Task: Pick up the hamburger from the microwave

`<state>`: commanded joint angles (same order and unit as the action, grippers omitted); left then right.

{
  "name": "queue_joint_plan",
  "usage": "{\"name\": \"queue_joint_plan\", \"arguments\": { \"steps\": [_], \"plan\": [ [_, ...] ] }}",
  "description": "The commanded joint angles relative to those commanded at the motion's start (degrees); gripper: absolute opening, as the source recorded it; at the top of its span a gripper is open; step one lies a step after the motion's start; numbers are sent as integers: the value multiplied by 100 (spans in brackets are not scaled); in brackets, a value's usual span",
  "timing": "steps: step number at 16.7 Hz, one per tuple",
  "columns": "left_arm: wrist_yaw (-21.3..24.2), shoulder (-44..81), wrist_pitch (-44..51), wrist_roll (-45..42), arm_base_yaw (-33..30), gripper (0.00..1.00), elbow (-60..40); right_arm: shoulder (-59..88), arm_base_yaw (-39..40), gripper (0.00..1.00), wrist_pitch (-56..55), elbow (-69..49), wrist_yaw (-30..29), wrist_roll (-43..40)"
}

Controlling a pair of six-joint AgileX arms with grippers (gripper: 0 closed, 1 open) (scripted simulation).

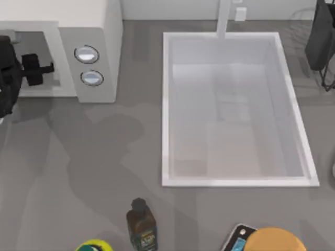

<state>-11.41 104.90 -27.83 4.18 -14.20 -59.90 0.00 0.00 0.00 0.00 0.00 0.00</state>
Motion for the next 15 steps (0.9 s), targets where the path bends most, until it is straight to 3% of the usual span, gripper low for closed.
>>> {"name": "queue_joint_plan", "arguments": {
  "steps": [7, 15],
  "plan": [
    [-1191, -2736, 687, 434, -1232, 0, 2430, 0, 0, 100, 0, 0, 0, 0],
    [-1366, -2942, 752, 475, -1329, 0, 2728, 0, 0, 100, 0, 0, 0, 0]
  ]
}}
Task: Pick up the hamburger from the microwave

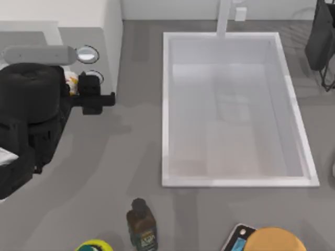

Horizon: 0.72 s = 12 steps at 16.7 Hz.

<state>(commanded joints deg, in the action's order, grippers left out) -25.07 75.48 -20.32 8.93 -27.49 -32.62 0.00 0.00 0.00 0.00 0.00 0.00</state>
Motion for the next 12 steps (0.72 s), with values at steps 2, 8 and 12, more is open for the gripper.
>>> {"name": "queue_joint_plan", "arguments": {
  "steps": [2, 8, 12],
  "plan": [
    [-7, 198, -200, 4, -16, 0, 47, 0, 0, 100, 0, 0, 0, 0],
    [-23, 1788, -2201, 18, -89, 0, 460, 0, 0, 100, 0, 0, 0, 0],
    [9, 2921, -3949, 14, -100, 0, 850, 0, 0, 100, 0, 0, 0, 0]
  ]
}}
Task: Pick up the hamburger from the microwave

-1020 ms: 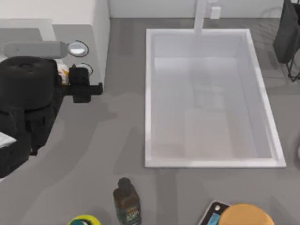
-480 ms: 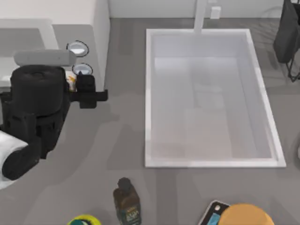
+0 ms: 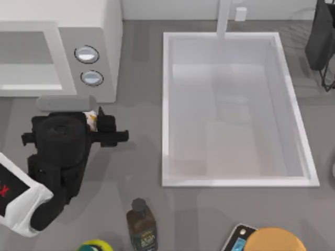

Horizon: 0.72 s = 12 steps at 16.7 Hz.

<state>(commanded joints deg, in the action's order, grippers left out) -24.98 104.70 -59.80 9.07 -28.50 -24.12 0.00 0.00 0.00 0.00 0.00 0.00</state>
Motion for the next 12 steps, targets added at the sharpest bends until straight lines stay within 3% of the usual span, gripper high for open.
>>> {"name": "queue_joint_plan", "arguments": {
  "steps": [4, 9, 12],
  "plan": [
    [45, 733, -963, -11, 17, 0, 306, 0, 0, 100, 0, 0, 0, 0],
    [54, 829, -1077, -13, 22, 0, 352, 0, 0, 100, 0, 0, 0, 0],
    [54, 829, -1077, -13, 22, 23, 352, 0, 0, 100, 0, 0, 0, 0]
  ]
}}
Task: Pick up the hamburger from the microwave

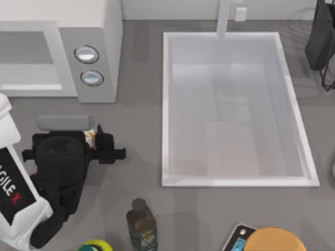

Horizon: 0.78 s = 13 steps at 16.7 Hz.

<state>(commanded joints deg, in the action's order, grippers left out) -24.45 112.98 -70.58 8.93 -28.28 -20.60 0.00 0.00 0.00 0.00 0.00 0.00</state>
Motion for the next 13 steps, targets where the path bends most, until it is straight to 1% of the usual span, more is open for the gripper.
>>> {"name": "queue_joint_plan", "arguments": {
  "steps": [10, 11, 13],
  "plan": [
    [0, 0, 0, 0, 0, 98, 0, 0, 0, 100, 0, 0, 0, 0],
    [0, 0, 0, 0, 0, 100, 0, 0, 0, 100, 0, 0, 0, 0],
    [0, 0, 0, 0, 0, 100, 0, 0, 0, 100, 0, 0, 0, 0]
  ]
}}
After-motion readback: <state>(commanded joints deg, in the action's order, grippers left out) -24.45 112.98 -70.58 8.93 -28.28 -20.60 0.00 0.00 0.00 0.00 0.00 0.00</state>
